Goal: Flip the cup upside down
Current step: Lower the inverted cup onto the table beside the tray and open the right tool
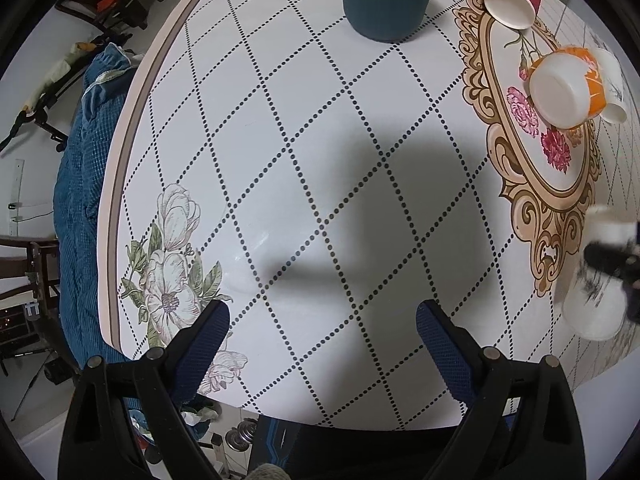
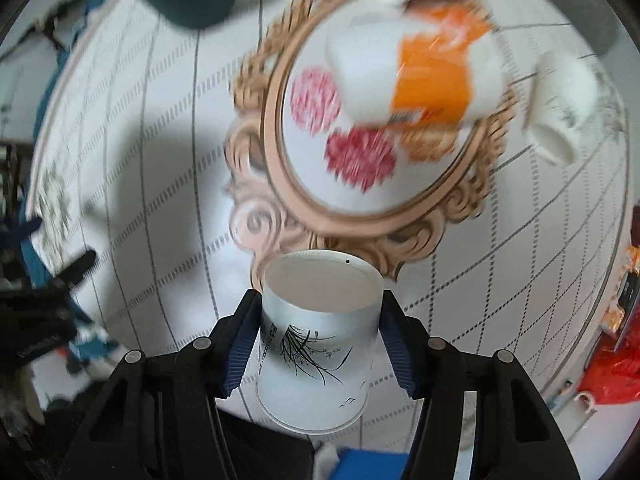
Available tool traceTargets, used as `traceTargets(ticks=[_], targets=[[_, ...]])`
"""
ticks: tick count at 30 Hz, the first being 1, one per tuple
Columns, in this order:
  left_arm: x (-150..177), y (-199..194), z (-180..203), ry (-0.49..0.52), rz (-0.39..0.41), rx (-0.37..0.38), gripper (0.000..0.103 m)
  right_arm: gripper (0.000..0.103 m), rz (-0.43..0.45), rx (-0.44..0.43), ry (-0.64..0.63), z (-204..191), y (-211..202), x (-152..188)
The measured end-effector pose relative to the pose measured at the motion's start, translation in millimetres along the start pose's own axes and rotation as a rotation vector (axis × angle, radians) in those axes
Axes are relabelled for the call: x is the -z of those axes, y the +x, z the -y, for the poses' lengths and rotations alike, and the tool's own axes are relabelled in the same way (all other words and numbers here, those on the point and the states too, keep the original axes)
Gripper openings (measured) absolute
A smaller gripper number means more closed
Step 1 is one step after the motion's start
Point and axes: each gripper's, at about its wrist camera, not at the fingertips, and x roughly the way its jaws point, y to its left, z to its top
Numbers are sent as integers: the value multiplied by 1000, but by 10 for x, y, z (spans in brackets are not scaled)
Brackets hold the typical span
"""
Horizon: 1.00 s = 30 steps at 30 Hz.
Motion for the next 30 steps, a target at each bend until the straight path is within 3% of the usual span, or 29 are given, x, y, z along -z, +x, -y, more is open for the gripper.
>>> traceTargets(ticks=[3,7,10,14,19,30], targets=[[-57,16,26,1,-5,4,96,61,179,10,69,63,-246,56],[-123,19,73,8,-4,0,96,61,382,28,134,117,-222,193],[-163,23,93,14,-3,-8,96,61,502,49,147,12,-17,352],[-146,11,116,29,2,-17,96,61,586,56,161,-51,244,566],[-158,25,174,48,0,-20,96,61,636,63,154,-86,517,746],[-29,-22,385,113,24,-9,96,62,583,57,180,-120,656,1055]])
